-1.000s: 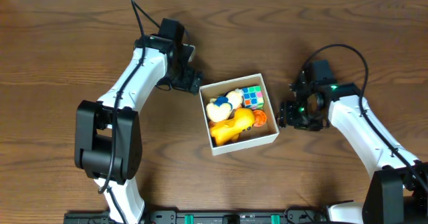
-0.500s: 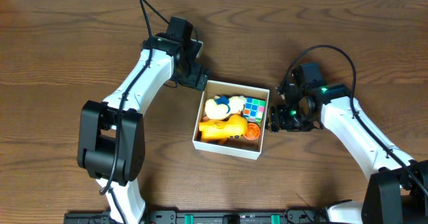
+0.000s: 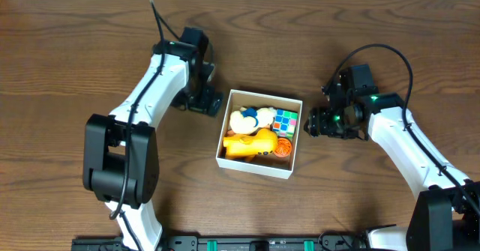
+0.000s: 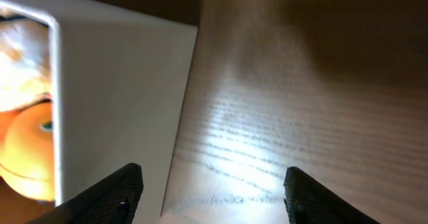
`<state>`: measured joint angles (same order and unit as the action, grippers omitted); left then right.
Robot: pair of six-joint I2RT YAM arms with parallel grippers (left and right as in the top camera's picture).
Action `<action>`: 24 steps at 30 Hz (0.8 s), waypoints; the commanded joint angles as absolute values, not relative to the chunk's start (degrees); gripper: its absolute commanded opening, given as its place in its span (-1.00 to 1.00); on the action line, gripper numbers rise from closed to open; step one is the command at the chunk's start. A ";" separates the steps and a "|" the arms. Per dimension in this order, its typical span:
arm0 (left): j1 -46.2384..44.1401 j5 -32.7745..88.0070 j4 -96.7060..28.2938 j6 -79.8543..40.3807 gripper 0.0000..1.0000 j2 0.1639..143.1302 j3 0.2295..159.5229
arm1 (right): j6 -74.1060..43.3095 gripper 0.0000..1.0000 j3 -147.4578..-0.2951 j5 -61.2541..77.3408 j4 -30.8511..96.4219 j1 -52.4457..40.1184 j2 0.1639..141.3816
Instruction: Pack container
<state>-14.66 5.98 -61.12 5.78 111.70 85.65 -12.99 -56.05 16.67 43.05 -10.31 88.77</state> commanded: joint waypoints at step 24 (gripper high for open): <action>-17.34 17.80 -77.08 5.28 0.96 109.75 85.52 | -13.47 0.44 -55.96 16.93 35.22 -10.20 92.88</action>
